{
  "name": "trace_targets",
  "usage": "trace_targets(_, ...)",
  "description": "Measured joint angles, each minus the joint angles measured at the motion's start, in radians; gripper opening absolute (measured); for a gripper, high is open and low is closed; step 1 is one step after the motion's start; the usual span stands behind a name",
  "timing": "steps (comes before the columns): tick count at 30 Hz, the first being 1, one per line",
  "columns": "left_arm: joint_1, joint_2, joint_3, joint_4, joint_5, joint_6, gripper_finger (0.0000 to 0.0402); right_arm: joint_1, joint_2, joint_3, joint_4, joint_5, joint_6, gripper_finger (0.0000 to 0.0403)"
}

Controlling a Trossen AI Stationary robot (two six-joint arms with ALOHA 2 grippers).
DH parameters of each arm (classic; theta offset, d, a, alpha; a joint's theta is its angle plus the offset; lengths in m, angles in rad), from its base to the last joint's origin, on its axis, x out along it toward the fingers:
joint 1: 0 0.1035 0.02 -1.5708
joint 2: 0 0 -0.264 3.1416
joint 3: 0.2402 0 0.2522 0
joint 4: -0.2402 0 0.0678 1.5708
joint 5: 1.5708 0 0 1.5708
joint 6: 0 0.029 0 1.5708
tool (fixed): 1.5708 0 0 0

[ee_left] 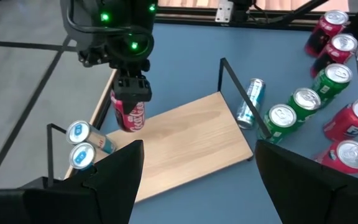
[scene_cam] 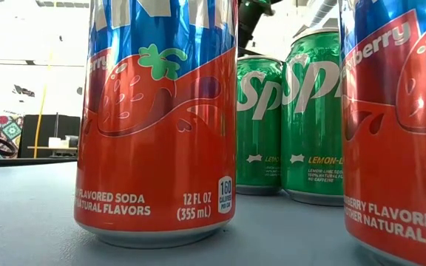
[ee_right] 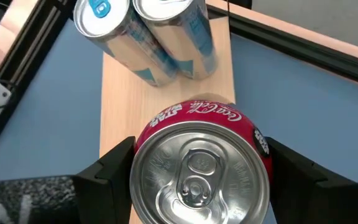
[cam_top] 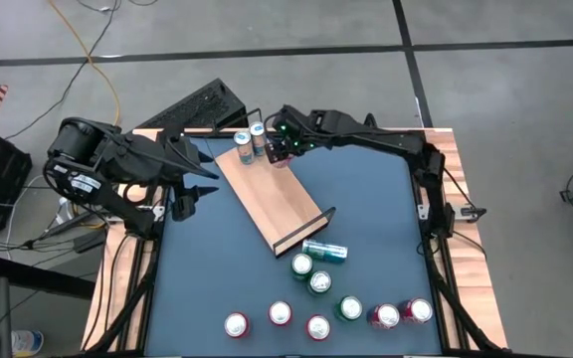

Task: Place canned beverage on shelf
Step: Put the top left red white soda can on the shelf

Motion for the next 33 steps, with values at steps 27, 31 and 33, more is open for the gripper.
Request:
trace_targets(27,0.000,0.000,0.000,0.000,-0.022,-0.003,0.0293,0.010,0.082,0.002,0.007,-0.050,-0.023,0.0262)
trace_targets(31,0.000,0.000,0.000,0.000,-0.021,-0.003,0.0293,0.011,0.082,0.002,0.004,-0.050,-0.026,0.0266)
trace_targets(33,0.000,0.000,0.000,0.000,-0.021,-0.003,0.0293,0.011,0.082,0.002,0.004,-0.050,-0.028,0.0281)
